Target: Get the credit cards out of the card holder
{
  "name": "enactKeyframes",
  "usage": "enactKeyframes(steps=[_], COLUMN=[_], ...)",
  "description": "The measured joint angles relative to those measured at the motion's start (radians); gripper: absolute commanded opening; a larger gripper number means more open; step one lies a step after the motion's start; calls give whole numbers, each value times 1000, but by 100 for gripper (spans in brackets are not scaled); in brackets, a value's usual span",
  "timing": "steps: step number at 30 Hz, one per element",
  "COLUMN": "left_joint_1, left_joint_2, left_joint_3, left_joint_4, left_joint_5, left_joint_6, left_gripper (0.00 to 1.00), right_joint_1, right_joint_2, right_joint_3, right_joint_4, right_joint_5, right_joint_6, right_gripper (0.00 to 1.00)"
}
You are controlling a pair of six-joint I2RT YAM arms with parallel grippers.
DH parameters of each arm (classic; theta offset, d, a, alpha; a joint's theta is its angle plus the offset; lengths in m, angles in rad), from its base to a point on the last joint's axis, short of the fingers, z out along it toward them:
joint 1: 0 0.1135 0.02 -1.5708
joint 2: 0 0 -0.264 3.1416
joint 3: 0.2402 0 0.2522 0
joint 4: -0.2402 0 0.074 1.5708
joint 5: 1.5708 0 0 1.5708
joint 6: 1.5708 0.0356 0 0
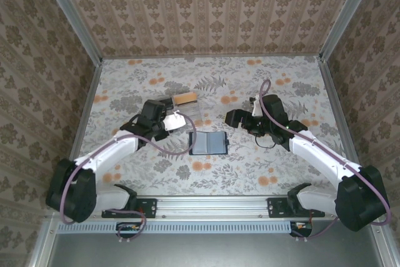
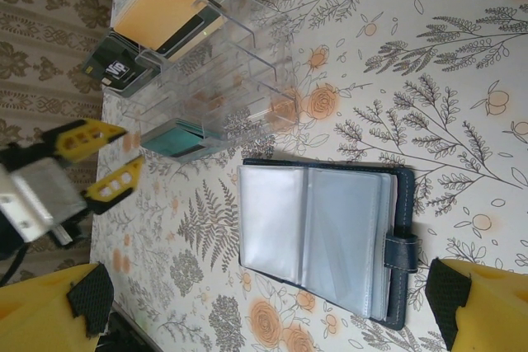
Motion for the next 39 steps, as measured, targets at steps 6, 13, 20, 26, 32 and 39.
enactKeyframes(steps=[6, 13, 20, 26, 32, 39], left_joint_1=[0, 21, 163, 343, 396, 415], left_joint_2=[-203, -441, -584, -479, -178, 53], left_joint_3=[13, -48, -225, -240, -241, -282], left_joint_4=[-43, -37, -40, -3, 172, 546], left_joint_5=[12, -64, -317, -381, -435, -399], left_joint_6=[-199, -547, -880, -991, -986, -934], left_gripper=[95, 100, 100, 100, 100, 100], right_joint_1=[0, -1, -7, -56, -174, -281], right_joint_2=[-11, -51, -140, -125, -6, 124], right_joint_3=[14, 93, 51, -72, -161, -225], right_joint_4=[-52, -161, -83, 111, 282, 521], right_joint_5=[61, 320, 704, 901, 953, 871], right_joint_6=[-32, -116, -311, -532, -607, -636], right_gripper=[100, 100, 100, 100, 100, 100])
